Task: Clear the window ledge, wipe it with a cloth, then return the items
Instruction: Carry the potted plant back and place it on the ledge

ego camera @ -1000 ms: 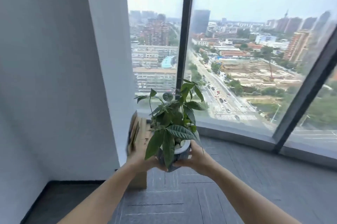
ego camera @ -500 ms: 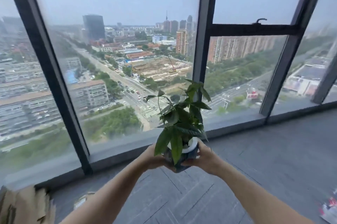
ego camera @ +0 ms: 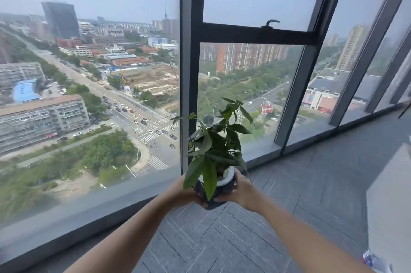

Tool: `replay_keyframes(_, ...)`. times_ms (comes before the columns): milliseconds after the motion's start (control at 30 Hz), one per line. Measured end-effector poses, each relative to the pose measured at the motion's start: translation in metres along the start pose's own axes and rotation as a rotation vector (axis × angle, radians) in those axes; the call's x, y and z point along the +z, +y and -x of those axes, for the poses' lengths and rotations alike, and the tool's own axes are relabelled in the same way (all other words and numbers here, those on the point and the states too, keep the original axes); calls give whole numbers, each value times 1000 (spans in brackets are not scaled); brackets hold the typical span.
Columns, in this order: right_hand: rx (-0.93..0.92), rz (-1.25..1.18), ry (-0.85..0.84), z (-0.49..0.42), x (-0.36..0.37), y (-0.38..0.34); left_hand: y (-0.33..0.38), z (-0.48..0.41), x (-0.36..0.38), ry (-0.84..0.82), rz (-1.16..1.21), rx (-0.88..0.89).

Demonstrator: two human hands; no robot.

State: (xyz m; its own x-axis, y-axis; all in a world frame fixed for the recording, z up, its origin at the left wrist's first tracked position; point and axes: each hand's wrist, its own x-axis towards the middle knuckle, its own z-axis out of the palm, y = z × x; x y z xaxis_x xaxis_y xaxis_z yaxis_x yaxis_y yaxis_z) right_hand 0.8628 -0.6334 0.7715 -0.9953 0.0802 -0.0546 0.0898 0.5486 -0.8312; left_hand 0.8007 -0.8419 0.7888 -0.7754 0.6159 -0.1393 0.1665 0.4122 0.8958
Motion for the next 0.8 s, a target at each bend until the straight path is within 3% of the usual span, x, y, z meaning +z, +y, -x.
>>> replay_keyframes(433,87,-20,8,-285,-148,107,-84,-417,-9,22,44,-74)
replay_keyframes(600,103,40,-4,-380,-199,129,7,-477,-21,57,-155,-72)
replay_keyframes(800,137,3,-65,-500,-256,197,34,-597,-12,93,-182,-4)
